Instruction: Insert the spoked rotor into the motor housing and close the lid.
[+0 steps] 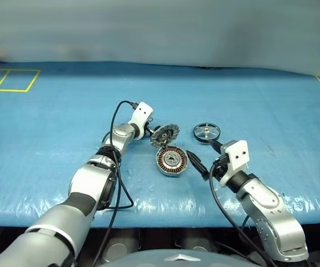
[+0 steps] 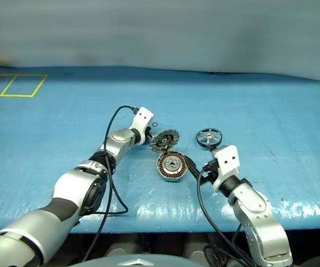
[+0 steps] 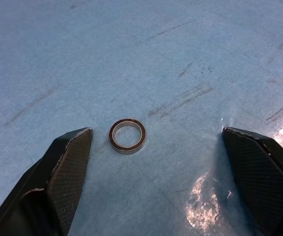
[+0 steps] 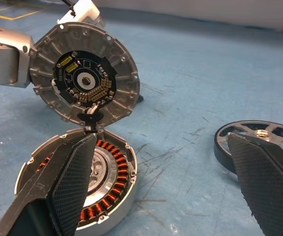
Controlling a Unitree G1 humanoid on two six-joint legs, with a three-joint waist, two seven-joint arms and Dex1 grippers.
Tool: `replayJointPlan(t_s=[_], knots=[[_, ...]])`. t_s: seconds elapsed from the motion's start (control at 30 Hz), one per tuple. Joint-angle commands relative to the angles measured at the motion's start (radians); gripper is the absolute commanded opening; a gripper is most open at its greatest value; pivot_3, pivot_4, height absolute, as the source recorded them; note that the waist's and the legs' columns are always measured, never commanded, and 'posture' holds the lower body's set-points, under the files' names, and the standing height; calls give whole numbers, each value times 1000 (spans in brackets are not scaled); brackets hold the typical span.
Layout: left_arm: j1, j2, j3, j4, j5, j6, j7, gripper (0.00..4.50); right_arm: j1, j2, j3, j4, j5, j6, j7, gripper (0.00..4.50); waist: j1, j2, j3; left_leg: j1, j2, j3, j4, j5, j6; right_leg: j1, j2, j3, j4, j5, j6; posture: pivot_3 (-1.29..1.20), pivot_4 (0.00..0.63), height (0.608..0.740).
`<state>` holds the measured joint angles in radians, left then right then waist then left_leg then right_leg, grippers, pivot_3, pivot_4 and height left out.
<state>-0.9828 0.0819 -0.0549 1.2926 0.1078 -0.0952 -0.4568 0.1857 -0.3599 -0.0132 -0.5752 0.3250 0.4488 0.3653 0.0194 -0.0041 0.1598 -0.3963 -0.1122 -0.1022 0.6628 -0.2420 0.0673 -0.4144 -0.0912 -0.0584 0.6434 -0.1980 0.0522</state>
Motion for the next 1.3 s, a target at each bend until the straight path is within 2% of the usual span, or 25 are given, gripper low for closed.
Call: replayJointPlan(t_s=[0.03,0.1,0.3,0.4,0.53,0.77,0.87,0.93,1.3], knots=[[-12,-2,-10,14,24,17,23,4106,8,7,-21,-52,13,0,-12,4500,0,0,0,0,0,0,0,0,0,0,0,0,0,0,0,0,150,740],[-11,-2,-14,14,32,23,30,3602,10,11,-25,-56,13,0,-19,4500,-2,0,0,0,0,0,0,0,0,0,0,0,0,0,0,0,150,740],[-5,-7,-16,15,34,39,28,3602,17,11,-33,-64,11,3,-31,4500,-3,0,0,0,0,0,1,0,0,0,0,0,1,0,0,0,150,740],[-1,-6,-22,15,40,40,34,2948,19,12,-38,-65,8,3,-35,4500,-3,0,0,0,0,0,1,0,0,0,0,0,1,0,0,0,150,740],[2,-3,-26,15,45,41,38,1692,11,11,-42,-61,7,6,-37,4500,-5,0,0,1,1,0,1,0,0,1,0,0,1,0,0,0,150,740],[16,10,-14,10,41,33,39,1692,-13,10,-40,-43,3,6,-36,4500,-7,0,-1,1,1,0,1,0,0,1,1,0,1,0,0,0,150,740],[27,21,-15,8,44,27,36,1164,-24,11,-35,-33,0,5,-34,4500,-7,0,-1,1,1,0,1,0,0,1,1,0,1,0,0,0,150,740],[32,27,-15,5,45,22,41,630,-30,10,-30,-27,-4,3,-32,4500,-7,0,-1,1,1,0,1,0,0,1,1,1,1,0,0,0,150,740],[71,84,33,-55,-4,-111,4,631,-69,9,-9,15,-9,-6,-5,4500,-7,0,-1,1,1,0,0,0,-1,0,1,1,1,0,0,0,150,740]])
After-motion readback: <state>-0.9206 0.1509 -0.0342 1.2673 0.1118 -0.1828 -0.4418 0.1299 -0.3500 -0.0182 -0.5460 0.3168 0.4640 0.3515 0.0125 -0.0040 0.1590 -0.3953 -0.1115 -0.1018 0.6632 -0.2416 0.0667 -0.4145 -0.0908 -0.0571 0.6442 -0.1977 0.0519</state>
